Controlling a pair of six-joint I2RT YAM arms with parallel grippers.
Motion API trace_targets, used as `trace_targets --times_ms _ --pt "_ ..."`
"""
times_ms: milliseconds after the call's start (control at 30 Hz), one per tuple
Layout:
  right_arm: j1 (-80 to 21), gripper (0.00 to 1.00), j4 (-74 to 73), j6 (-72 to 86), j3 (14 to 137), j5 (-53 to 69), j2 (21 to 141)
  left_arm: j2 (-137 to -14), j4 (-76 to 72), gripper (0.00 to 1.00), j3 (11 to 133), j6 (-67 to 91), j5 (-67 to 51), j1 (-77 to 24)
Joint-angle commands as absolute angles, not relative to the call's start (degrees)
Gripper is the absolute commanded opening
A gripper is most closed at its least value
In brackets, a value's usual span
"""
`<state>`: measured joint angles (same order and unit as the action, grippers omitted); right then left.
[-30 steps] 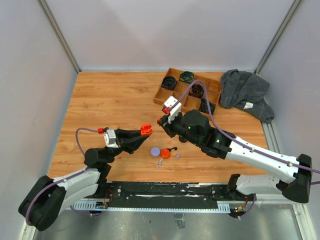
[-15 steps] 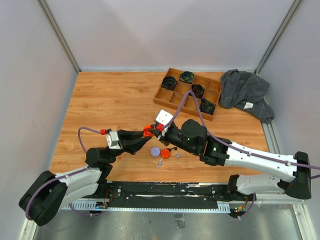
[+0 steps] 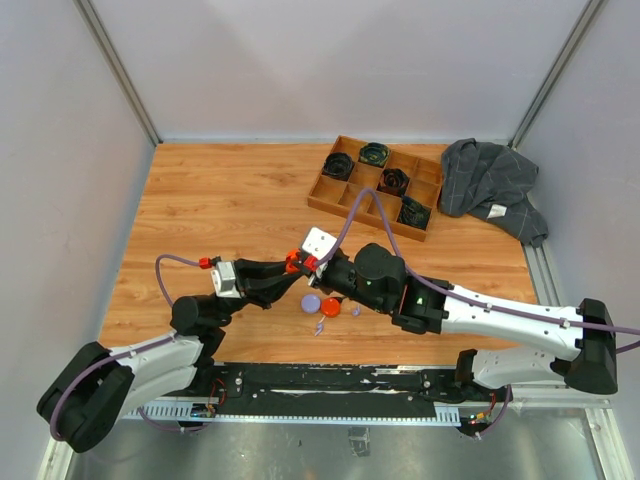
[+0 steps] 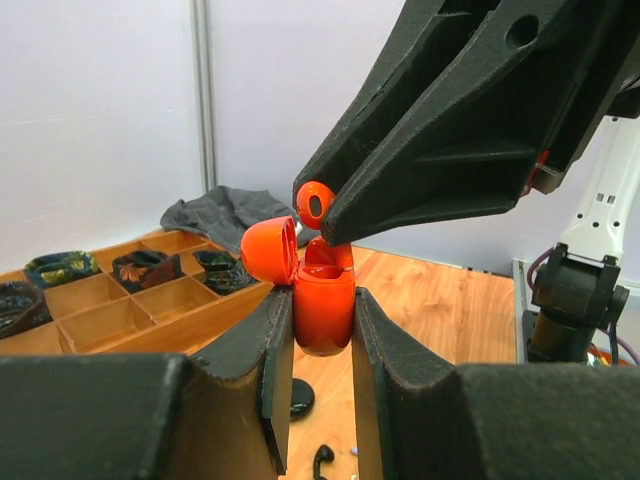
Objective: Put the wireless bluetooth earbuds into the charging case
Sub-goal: Place the earbud in the charging case.
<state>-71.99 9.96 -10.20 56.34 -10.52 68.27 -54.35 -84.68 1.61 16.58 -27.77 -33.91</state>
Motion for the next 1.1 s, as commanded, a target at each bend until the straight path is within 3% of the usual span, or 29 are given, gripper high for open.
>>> trace_targets --times_ms 0,433,1067 --pt "-72.8 0.04 11.8 -11.9 55.1 -12.7 68.9 -53.3 -87.2 0.0 3.2 17.2 -26.8 -34.4" --pt "-73.0 0.06 12.8 -13.0 53.6 -12.6 68.8 -52.0 -84.0 0.0 3.8 20.8 -23.9 -34.4" --pt "-73.0 0.37 10.1 -12.7 53.6 -10.5 66.3 -52.0 -80.7 0.0 3.6 19.2 -24.8 -34.4"
